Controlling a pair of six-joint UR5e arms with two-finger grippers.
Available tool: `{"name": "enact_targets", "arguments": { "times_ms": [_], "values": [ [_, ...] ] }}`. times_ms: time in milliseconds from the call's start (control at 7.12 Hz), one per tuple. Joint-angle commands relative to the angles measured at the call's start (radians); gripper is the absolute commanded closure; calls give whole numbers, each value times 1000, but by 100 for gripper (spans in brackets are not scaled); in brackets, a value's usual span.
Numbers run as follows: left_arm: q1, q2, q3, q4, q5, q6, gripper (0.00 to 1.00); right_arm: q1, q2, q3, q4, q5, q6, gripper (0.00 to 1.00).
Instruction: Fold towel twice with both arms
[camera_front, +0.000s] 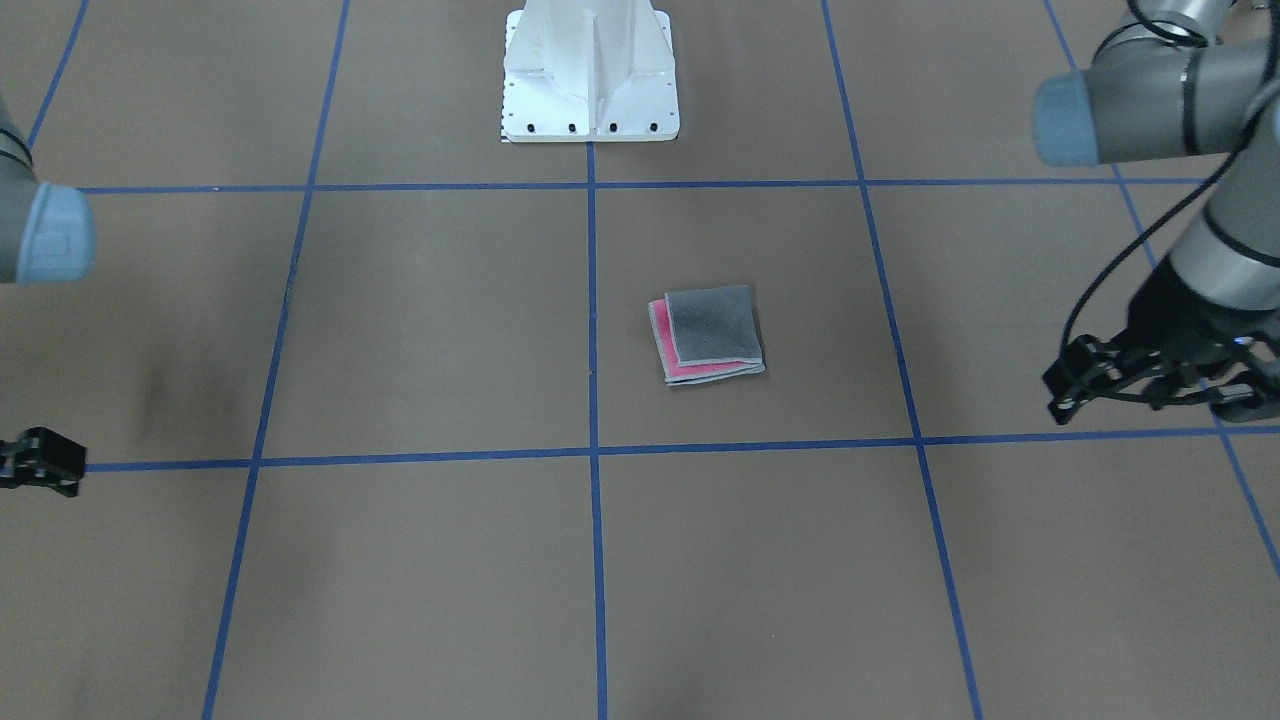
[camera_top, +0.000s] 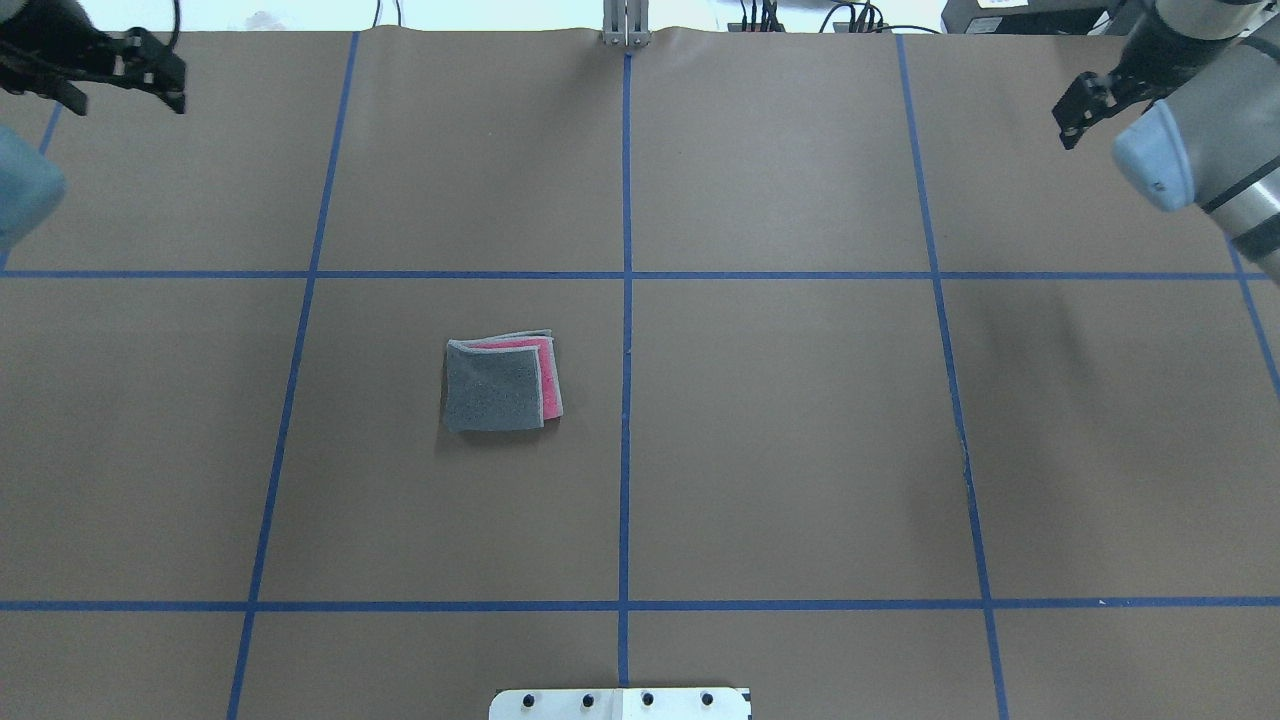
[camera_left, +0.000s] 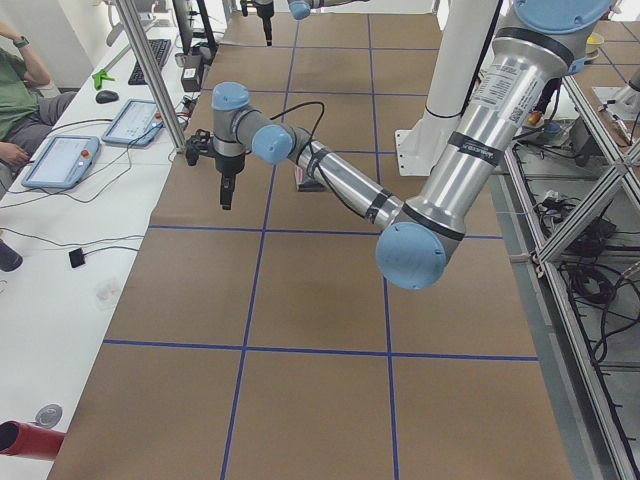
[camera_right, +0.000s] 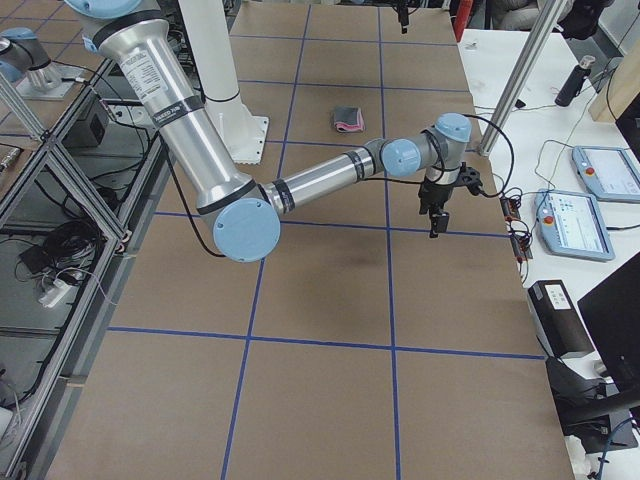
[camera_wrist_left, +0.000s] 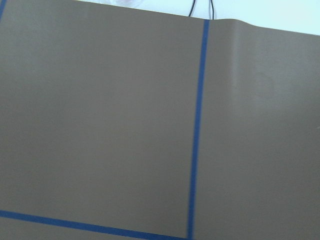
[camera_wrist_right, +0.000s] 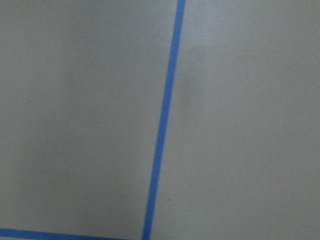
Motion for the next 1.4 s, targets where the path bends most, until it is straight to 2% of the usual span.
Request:
{"name": "enact_targets", "arguments": {
  "times_ms": [0,140,281,421,562,702,983,1124,1264],
  "values": [
    [-173,118,34,8,-97,341,0,122,-89,3,-15,50,-210,0],
    [-254,129,72,3,-119,359,0,188,-136,3,-15,96,-282,0],
    [-279,155,88,8,-117,510,0,259,-196,17,-12,162,-327,0],
    [-319,189,99,6,-119,613,0,270,-250,49,-3,182,-316,0],
    [-354,270,94,-42,-122,625,0,270,-252,61,3,184,-322,0],
    [-361,319,115,-170,-122,623,0,276,-305,61,6,173,-330,0],
    [-359,428,222,-366,-117,619,0,301,-371,57,52,169,-315,0],
    [-358,464,243,-398,-113,614,0,302,-378,58,41,175,-313,0],
    [-358,450,222,-376,-120,610,0,302,-385,58,40,176,-313,0]
  ]
}}
